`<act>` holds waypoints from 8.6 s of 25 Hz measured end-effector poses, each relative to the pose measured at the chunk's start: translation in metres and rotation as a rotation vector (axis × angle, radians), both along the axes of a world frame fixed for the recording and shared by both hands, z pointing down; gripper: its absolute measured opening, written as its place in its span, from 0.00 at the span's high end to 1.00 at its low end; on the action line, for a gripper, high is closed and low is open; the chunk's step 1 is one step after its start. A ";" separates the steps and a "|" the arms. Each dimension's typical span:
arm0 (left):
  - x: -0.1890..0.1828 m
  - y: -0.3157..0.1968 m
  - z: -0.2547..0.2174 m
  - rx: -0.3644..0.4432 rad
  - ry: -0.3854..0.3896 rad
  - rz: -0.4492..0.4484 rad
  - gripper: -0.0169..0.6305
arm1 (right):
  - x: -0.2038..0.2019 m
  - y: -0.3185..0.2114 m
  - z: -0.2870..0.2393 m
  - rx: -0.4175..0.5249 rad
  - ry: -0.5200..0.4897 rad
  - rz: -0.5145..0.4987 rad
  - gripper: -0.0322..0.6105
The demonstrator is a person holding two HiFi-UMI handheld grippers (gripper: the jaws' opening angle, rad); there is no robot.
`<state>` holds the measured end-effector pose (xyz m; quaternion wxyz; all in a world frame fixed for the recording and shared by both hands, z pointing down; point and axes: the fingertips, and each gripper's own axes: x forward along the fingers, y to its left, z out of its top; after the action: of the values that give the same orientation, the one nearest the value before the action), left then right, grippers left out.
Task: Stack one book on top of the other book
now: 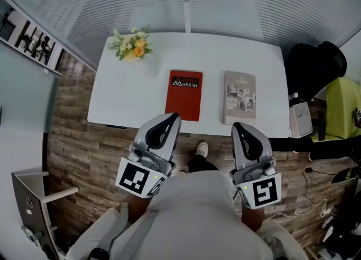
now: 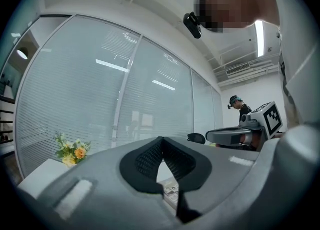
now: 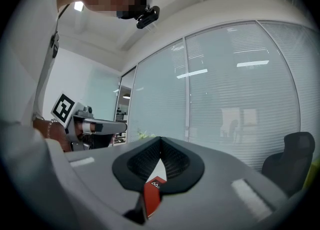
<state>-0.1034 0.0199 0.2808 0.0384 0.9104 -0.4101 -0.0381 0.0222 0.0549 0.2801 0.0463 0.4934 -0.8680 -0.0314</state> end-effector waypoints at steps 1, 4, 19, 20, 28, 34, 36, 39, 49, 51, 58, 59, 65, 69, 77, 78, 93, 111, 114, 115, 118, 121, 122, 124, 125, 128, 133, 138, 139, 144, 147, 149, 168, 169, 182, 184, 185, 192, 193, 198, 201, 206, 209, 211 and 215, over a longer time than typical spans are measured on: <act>0.004 -0.006 0.000 0.002 0.000 0.000 0.97 | 0.004 -0.006 0.000 0.000 -0.001 -0.001 0.94; 0.016 -0.022 0.000 0.002 -0.008 -0.001 0.97 | 0.013 -0.023 0.000 0.004 -0.004 -0.011 0.94; 0.053 -0.078 0.013 -0.021 -0.024 -0.029 0.97 | 0.050 -0.083 0.012 -0.023 -0.007 -0.027 0.94; 0.054 -0.080 0.015 -0.023 -0.028 -0.030 0.97 | 0.050 -0.085 0.015 -0.023 0.001 -0.034 0.94; 0.047 -0.099 0.022 -0.030 -0.037 -0.036 0.97 | 0.038 -0.107 0.022 -0.059 -0.035 -0.029 0.94; 0.027 -0.115 0.019 -0.025 -0.033 -0.038 0.97 | 0.020 -0.122 0.020 -0.060 -0.020 -0.030 0.94; 0.020 -0.120 0.019 -0.029 -0.035 -0.030 0.97 | 0.013 -0.128 0.016 -0.069 -0.031 -0.017 0.94; 0.010 -0.126 0.017 -0.029 -0.045 -0.016 0.97 | 0.002 -0.134 0.009 -0.057 -0.026 -0.011 0.94; -0.002 -0.131 0.021 -0.044 -0.038 -0.008 0.97 | -0.010 -0.138 0.013 -0.066 -0.019 0.000 0.94; -0.003 -0.131 0.025 -0.057 -0.035 -0.005 0.97 | -0.010 -0.137 0.017 -0.075 -0.016 0.002 0.94; -0.004 -0.129 0.047 -0.103 -0.046 0.010 0.97 | -0.008 -0.135 0.042 -0.104 0.019 -0.004 0.94; -0.005 -0.129 0.051 -0.110 -0.049 0.010 0.97 | -0.009 -0.134 0.046 -0.111 0.021 -0.006 0.94; -0.011 -0.128 0.077 -0.165 -0.064 -0.001 0.97 | -0.015 -0.134 0.074 -0.177 0.015 -0.010 0.93; -0.017 -0.128 0.106 -0.204 -0.094 -0.008 0.97 | -0.017 -0.136 0.104 -0.225 0.027 -0.014 0.91; -0.036 -0.132 0.170 -0.306 -0.137 -0.043 0.97 | -0.021 -0.139 0.152 -0.283 0.014 0.000 0.90; -0.038 -0.132 0.177 -0.321 -0.141 -0.047 0.97 | -0.021 -0.139 0.160 -0.292 0.022 0.001 0.89; -0.056 -0.139 0.280 -0.518 -0.191 -0.045 0.84 | -0.035 -0.139 0.285 -0.544 -0.010 0.004 0.80; -0.068 -0.133 0.388 -0.790 -0.174 -0.021 0.65 | -0.053 -0.139 0.384 -0.791 -0.099 0.030 0.64; -0.068 -0.134 0.398 -0.820 -0.164 -0.024 0.63 | -0.056 -0.139 0.395 -0.825 -0.120 0.034 0.61; -0.068 -0.134 0.401 -0.830 -0.161 -0.024 0.62 | -0.056 -0.139 0.397 -0.834 -0.127 0.035 0.60; -0.066 -0.133 0.409 -0.855 -0.150 -0.020 0.60 | -0.060 -0.139 0.405 -0.862 -0.151 0.035 0.58; -0.063 -0.133 0.413 -0.872 -0.138 -0.011 0.59 | -0.063 -0.139 0.410 -0.880 -0.171 0.033 0.57; -0.062 -0.132 0.414 -0.876 -0.135 -0.008 0.59 | -0.064 -0.139 0.412 -0.885 -0.176 0.031 0.57; -0.060 -0.131 0.416 -0.882 -0.122 -0.002 0.59 | -0.066 -0.138 0.414 -0.895 -0.182 0.029 0.57; -0.059 -0.131 0.417 -0.883 -0.115 -0.002 0.59 | -0.067 -0.138 0.415 -0.901 -0.184 0.027 0.57; -0.060 -0.131 0.418 -0.879 -0.106 -0.001 0.59 | -0.069 -0.136 0.418 -0.909 -0.189 0.025 0.58; -0.060 -0.131 0.418 -0.885 -0.112 -0.018 0.60 | -0.070 -0.136 0.418 -0.906 -0.173 0.029 0.59; -0.058 -0.128 0.415 -0.891 -0.103 -0.029 0.60 | -0.067 -0.134 0.413 -0.899 -0.163 0.037 0.59; -0.057 -0.127 0.413 -0.890 -0.100 -0.028 0.60 | -0.066 -0.133 0.412 -0.897 -0.163 0.037 0.59; -0.052 -0.125 0.403 -0.872 -0.100 -0.031 0.60 | -0.062 -0.130 0.402 -0.881 -0.154 0.034 0.59; -0.050 -0.126 0.392 -0.853 -0.098 -0.039 0.61 | -0.059 -0.130 0.393 -0.869 -0.156 0.035 0.59; -0.049 -0.128 0.384 -0.840 -0.094 -0.044 0.61 | -0.058 -0.132 0.386 -0.860 -0.159 0.034 0.59; -0.047 -0.133 0.290 -0.748 -0.039 -0.098 0.62 | -0.053 -0.137 0.294 -0.788 -0.165 0.013 0.59; -0.047 -0.134 0.285 -0.744 -0.036 -0.100 0.62 | -0.053 -0.138 0.289 -0.785 -0.164 0.013 0.59; -0.055 -0.136 0.259 -0.707 -0.017 -0.083 0.62 | -0.061 -0.140 0.259 -0.721 -0.129 0.028 0.59; -0.056 -0.135 0.258 -0.707 -0.015 -0.075 0.62 | -0.063 -0.137 0.258 -0.710 -0.121 0.037 0.59; -0.057 -0.134 0.257 -0.707 -0.017 -0.072 0.62 | -0.064 -0.135 0.257 -0.707 -0.118 0.041 0.59; -0.050 -0.131 0.253 -0.695 -0.026 -0.065 0.62 | -0.058 -0.130 0.255 -0.698 -0.135 0.058 0.59; -0.047 -0.132 0.252 -0.692 -0.026 -0.065 0.62 | -0.055 -0.130 0.254 -0.694 -0.137 0.060 0.59; -0.010 -0.133 0.248 -0.682 -0.033 -0.062 0.62 | -0.019 -0.128 0.251 -0.683 -0.138 0.058 0.59; 0.011 -0.129 0.246 -0.683 -0.032 -0.070 0.62 | 0.002 -0.126 0.250 -0.683 -0.133 0.052 0.59; 0.055 -0.122 0.246 -0.691 -0.030 -0.085 0.62 | 0.047 -0.121 0.249 -0.686 -0.136 0.040 0.59; 0.087 -0.116 0.245 -0.693 -0.035 -0.085 0.62 | 0.079 -0.114 0.248 -0.686 -0.140 0.038 0.59; 0.112 -0.113 0.246 -0.694 -0.038 -0.084 0.62 | 0.105 -0.111 0.249 -0.686 -0.142 0.039 0.59; 0.148 -0.107 0.246 -0.692 -0.035 -0.080 0.62 | 0.140 -0.105 0.248 -0.683 -0.140 0.042 0.59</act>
<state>0.0441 -0.0871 0.5265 0.3362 0.8272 -0.4347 0.1174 0.1621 -0.0502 0.5284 0.1498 0.4682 -0.8191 0.2958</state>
